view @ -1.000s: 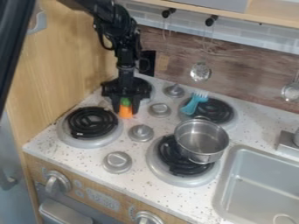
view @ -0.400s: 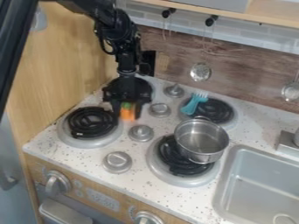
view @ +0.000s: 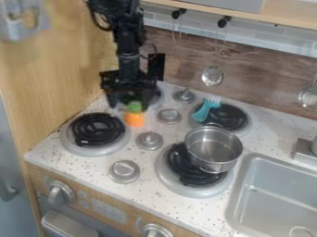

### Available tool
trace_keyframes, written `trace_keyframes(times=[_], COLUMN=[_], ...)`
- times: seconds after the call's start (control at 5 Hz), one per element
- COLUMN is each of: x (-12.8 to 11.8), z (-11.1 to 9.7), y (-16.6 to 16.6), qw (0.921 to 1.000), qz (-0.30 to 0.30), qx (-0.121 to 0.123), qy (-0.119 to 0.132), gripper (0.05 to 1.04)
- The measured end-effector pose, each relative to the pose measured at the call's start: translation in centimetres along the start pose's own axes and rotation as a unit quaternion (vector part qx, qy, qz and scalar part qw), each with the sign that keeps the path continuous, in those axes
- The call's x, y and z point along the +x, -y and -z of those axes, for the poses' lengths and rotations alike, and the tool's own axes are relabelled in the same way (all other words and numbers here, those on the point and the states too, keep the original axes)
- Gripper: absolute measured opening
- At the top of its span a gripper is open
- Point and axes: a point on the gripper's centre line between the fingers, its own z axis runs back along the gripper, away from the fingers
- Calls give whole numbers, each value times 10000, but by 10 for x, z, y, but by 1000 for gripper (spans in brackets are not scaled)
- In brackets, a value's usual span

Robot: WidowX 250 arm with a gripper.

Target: Take the carrot and put it it between the two left burners

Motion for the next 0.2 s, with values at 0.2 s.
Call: trace_keyframes(times=[0.2], x=[-18], z=[-2], y=[15], qw=[9985], qz=[548], qx=[18], qy=[81], gripper=[999])
